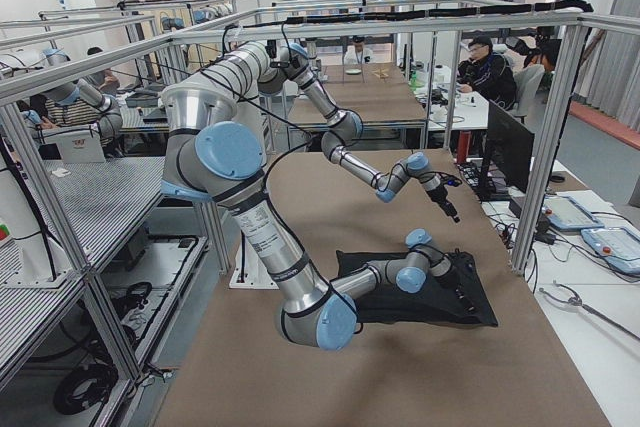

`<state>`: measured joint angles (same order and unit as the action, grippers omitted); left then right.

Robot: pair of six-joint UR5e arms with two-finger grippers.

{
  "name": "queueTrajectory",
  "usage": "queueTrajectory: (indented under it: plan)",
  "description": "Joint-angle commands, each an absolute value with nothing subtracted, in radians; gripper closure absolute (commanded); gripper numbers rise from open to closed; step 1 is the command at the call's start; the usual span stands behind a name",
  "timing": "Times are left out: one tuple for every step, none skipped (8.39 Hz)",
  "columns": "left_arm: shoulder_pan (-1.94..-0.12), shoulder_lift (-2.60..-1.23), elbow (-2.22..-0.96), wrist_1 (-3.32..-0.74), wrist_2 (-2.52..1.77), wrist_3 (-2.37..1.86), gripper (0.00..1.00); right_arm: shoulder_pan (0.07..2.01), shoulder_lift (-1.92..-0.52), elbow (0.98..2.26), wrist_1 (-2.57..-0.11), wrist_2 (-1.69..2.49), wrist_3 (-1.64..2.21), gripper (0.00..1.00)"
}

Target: Fold clothes

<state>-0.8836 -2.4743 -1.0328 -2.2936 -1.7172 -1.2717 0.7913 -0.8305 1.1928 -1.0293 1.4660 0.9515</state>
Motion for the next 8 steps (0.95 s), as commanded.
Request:
queueTrajectory:
  plan:
    - [-0.882,-2.476,-1.035,-2.295,-1.718,-1.273,0.06,0.77,-0.87,1.34,-1.139,1.506,1.011,0.06]
    - [-0.884,-2.476,-1.035,-2.295,-1.718,-1.273,0.06,0.743,-0.902,1.429,-1.226,1.506,1.028,0.06]
    - [-0.884,-2.474,-1.035,-2.295,-1.717,-1.272,0.06,0.711,-0.937,1.51,-1.306,1.506,1.057,0.07]
    - [-0.884,-2.473,-1.035,-2.296,-1.715,-1.272,0.06,0.687,-0.968,1.581,-1.384,1.506,1.11,0.07]
    - [-0.884,-2.473,-1.035,-2.296,-1.715,-1.272,0.06,0.667,-0.985,1.626,-1.446,1.506,1.127,0.07]
    - [-0.884,-2.471,-1.035,-2.296,-1.715,-1.266,0.06,0.646,-1.006,1.659,-1.488,1.506,1.162,0.07]
    - [-0.884,-2.471,-1.035,-2.296,-1.715,-1.264,0.06,0.625,-1.021,1.67,-1.497,1.506,1.193,0.08]
    - [-0.882,-2.473,-1.035,-2.302,-1.715,-1.266,0.06,0.595,-1.023,1.661,-1.497,1.503,1.213,0.1]
